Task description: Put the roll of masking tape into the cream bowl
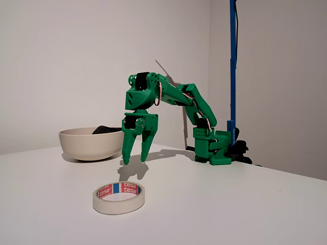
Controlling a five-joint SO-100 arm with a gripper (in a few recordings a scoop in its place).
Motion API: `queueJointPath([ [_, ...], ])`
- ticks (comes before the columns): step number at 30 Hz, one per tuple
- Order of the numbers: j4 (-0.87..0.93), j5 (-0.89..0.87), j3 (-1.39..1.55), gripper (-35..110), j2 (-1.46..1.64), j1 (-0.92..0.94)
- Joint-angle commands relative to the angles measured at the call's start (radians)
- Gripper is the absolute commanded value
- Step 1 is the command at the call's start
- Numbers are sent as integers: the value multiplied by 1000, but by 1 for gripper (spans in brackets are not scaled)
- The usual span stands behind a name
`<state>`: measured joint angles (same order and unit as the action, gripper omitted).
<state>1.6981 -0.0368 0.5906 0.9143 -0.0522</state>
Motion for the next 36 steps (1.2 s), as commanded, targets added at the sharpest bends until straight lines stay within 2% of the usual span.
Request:
queueJointPath([
  [1,-8,-3,-66,21,18,29],
  [10,-34,12,-67,21,-32,64],
  [21,-37,-14,-104,21,-75,2],
  [36,-49,6,-124,21,-135,75],
])
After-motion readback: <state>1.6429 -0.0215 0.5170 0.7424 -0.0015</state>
